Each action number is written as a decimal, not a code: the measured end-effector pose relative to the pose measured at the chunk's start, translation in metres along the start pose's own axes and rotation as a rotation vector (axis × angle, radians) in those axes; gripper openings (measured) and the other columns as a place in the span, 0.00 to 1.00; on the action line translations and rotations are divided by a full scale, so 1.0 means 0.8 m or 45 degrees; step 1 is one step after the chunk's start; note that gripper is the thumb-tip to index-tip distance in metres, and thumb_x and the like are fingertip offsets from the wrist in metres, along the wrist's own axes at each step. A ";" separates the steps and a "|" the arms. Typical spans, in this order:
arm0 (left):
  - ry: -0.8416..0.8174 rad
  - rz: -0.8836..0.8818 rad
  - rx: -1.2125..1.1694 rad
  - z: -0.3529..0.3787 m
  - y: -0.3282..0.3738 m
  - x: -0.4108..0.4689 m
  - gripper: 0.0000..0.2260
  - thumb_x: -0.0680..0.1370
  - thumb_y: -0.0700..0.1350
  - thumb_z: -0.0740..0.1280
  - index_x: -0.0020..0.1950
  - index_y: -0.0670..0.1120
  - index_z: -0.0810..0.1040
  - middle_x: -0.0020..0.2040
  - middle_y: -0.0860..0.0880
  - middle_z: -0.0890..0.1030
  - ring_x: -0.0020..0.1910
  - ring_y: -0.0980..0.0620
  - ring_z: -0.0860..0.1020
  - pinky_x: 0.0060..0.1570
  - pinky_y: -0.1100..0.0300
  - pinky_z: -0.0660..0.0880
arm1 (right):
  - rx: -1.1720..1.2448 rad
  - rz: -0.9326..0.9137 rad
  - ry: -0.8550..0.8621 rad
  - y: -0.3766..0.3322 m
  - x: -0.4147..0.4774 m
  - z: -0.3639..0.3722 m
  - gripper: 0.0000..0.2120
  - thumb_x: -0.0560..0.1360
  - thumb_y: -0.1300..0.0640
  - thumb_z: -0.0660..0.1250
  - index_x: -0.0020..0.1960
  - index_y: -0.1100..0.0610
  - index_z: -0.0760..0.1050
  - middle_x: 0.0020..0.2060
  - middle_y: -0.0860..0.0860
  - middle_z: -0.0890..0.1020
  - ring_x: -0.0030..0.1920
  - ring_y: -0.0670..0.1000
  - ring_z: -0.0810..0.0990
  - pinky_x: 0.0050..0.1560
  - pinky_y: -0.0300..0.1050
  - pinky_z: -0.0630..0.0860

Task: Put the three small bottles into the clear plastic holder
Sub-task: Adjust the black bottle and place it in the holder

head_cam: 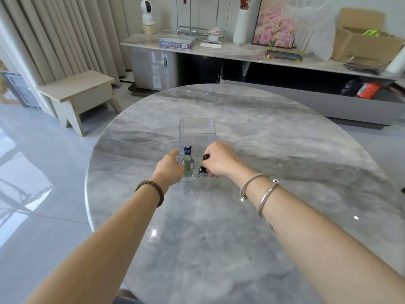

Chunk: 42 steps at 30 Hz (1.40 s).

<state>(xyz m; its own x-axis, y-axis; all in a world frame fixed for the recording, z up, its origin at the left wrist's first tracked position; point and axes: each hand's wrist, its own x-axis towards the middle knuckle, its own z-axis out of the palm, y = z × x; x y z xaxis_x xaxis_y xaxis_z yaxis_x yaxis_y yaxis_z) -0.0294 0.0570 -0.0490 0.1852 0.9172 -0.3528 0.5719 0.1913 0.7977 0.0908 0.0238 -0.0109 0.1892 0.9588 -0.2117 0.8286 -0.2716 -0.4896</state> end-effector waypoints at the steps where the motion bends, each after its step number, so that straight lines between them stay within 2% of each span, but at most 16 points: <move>1: -0.013 -0.001 0.001 0.000 0.000 0.001 0.26 0.75 0.33 0.56 0.72 0.46 0.60 0.58 0.39 0.76 0.58 0.37 0.76 0.58 0.42 0.76 | -0.026 0.001 0.011 0.002 0.002 0.002 0.08 0.72 0.69 0.61 0.38 0.65 0.79 0.41 0.64 0.84 0.43 0.61 0.84 0.46 0.54 0.83; 3: -0.037 -0.004 0.001 0.001 0.002 0.002 0.27 0.75 0.33 0.56 0.73 0.47 0.58 0.62 0.40 0.75 0.57 0.38 0.76 0.58 0.43 0.76 | -0.095 0.002 0.045 0.004 0.003 0.005 0.07 0.73 0.64 0.64 0.39 0.63 0.78 0.39 0.61 0.81 0.43 0.60 0.82 0.42 0.47 0.79; 5: -0.058 0.000 -0.007 0.003 0.003 0.002 0.28 0.75 0.33 0.57 0.74 0.47 0.56 0.66 0.40 0.73 0.57 0.38 0.77 0.59 0.44 0.76 | -0.163 0.000 0.059 0.006 0.002 0.005 0.06 0.74 0.60 0.66 0.41 0.61 0.78 0.39 0.59 0.78 0.43 0.59 0.78 0.39 0.44 0.70; 7: -0.070 0.008 -0.021 0.006 0.004 0.003 0.28 0.75 0.32 0.57 0.74 0.47 0.57 0.61 0.41 0.74 0.55 0.39 0.76 0.59 0.43 0.75 | -0.212 -0.009 0.053 0.007 0.000 0.006 0.07 0.75 0.59 0.66 0.46 0.61 0.80 0.40 0.57 0.78 0.43 0.57 0.76 0.39 0.43 0.68; 11: -0.075 0.016 -0.049 0.011 0.006 0.001 0.27 0.75 0.32 0.56 0.73 0.47 0.58 0.49 0.47 0.76 0.49 0.43 0.73 0.60 0.44 0.75 | -0.278 -0.038 0.064 0.006 -0.005 0.004 0.06 0.76 0.59 0.66 0.42 0.59 0.77 0.40 0.56 0.76 0.40 0.56 0.73 0.38 0.43 0.66; 14: -0.080 0.006 -0.082 0.013 0.007 0.000 0.28 0.75 0.31 0.56 0.74 0.48 0.57 0.54 0.43 0.75 0.48 0.43 0.72 0.58 0.46 0.75 | -0.322 -0.065 0.091 0.005 -0.011 0.002 0.03 0.76 0.61 0.66 0.44 0.60 0.76 0.47 0.59 0.81 0.42 0.58 0.76 0.39 0.42 0.67; 16: -0.083 0.002 -0.103 0.013 0.007 0.000 0.28 0.75 0.31 0.56 0.74 0.48 0.56 0.53 0.44 0.75 0.48 0.43 0.73 0.58 0.46 0.75 | -0.348 -0.090 0.119 0.005 -0.016 0.002 0.03 0.76 0.62 0.65 0.44 0.61 0.74 0.50 0.61 0.82 0.43 0.59 0.77 0.39 0.43 0.67; 18: -0.085 0.009 -0.109 0.014 0.007 0.000 0.28 0.75 0.32 0.56 0.74 0.48 0.56 0.55 0.42 0.75 0.49 0.43 0.74 0.58 0.46 0.76 | -0.359 -0.107 0.149 0.006 -0.017 0.002 0.03 0.76 0.64 0.65 0.49 0.63 0.73 0.51 0.61 0.82 0.47 0.60 0.80 0.39 0.44 0.68; 21: -0.077 0.012 -0.114 0.015 0.007 0.000 0.28 0.75 0.31 0.56 0.74 0.47 0.57 0.44 0.48 0.73 0.48 0.44 0.73 0.58 0.45 0.75 | -0.360 -0.114 0.180 0.008 -0.015 0.003 0.11 0.77 0.64 0.65 0.57 0.66 0.70 0.51 0.61 0.81 0.42 0.59 0.77 0.39 0.45 0.68; 22: -0.077 0.010 -0.122 0.015 0.006 0.001 0.28 0.75 0.31 0.56 0.74 0.47 0.57 0.45 0.48 0.74 0.46 0.44 0.73 0.58 0.46 0.75 | -0.363 -0.119 0.183 0.009 -0.014 0.003 0.11 0.77 0.64 0.65 0.57 0.66 0.70 0.51 0.61 0.81 0.41 0.58 0.75 0.39 0.45 0.68; 23: -0.081 0.007 -0.131 0.015 0.007 0.000 0.28 0.75 0.31 0.56 0.74 0.47 0.57 0.52 0.45 0.75 0.45 0.45 0.73 0.58 0.47 0.75 | -0.369 -0.123 0.186 0.009 -0.013 0.003 0.10 0.77 0.64 0.64 0.57 0.65 0.70 0.51 0.61 0.81 0.43 0.59 0.77 0.39 0.45 0.68; 25: -0.085 0.009 -0.128 0.015 0.007 0.000 0.29 0.75 0.31 0.56 0.74 0.47 0.56 0.66 0.40 0.71 0.45 0.45 0.74 0.58 0.48 0.75 | -0.384 -0.136 0.194 0.011 -0.011 0.004 0.11 0.77 0.63 0.64 0.58 0.65 0.70 0.51 0.61 0.81 0.49 0.61 0.80 0.39 0.45 0.67; 26: -0.088 0.012 -0.123 0.015 0.007 0.001 0.29 0.75 0.31 0.56 0.74 0.47 0.56 0.69 0.39 0.69 0.47 0.45 0.73 0.58 0.48 0.75 | -0.393 -0.145 0.201 0.011 -0.011 0.004 0.12 0.77 0.63 0.64 0.58 0.65 0.69 0.52 0.61 0.81 0.50 0.62 0.80 0.39 0.46 0.67; 29: -0.093 0.015 -0.131 0.016 0.009 0.002 0.28 0.76 0.31 0.57 0.74 0.48 0.56 0.70 0.38 0.67 0.49 0.44 0.72 0.58 0.48 0.75 | -0.421 -0.180 0.217 0.012 -0.011 0.005 0.13 0.77 0.62 0.64 0.60 0.63 0.68 0.50 0.61 0.82 0.50 0.62 0.81 0.38 0.47 0.68; 33: -0.091 0.011 -0.124 0.016 0.006 0.004 0.29 0.76 0.31 0.57 0.74 0.47 0.55 0.71 0.38 0.66 0.49 0.44 0.73 0.57 0.49 0.76 | -0.452 -0.206 0.264 0.014 -0.010 0.009 0.08 0.78 0.63 0.63 0.56 0.63 0.71 0.50 0.61 0.82 0.46 0.61 0.79 0.39 0.47 0.69; 42: -0.083 0.042 -0.103 0.017 0.006 0.003 0.29 0.75 0.31 0.57 0.74 0.47 0.56 0.67 0.38 0.70 0.49 0.44 0.73 0.57 0.49 0.76 | -0.464 -0.181 0.282 0.016 -0.010 0.008 0.10 0.78 0.62 0.63 0.57 0.66 0.71 0.52 0.61 0.82 0.51 0.61 0.81 0.39 0.46 0.69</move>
<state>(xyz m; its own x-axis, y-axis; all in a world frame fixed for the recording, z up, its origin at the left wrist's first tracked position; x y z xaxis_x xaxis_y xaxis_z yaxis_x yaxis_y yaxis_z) -0.0154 0.0554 -0.0523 0.2559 0.8993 -0.3546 0.4986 0.1915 0.8454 0.0964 0.0118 -0.0212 0.1354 0.9899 0.0416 0.9786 -0.1270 -0.1621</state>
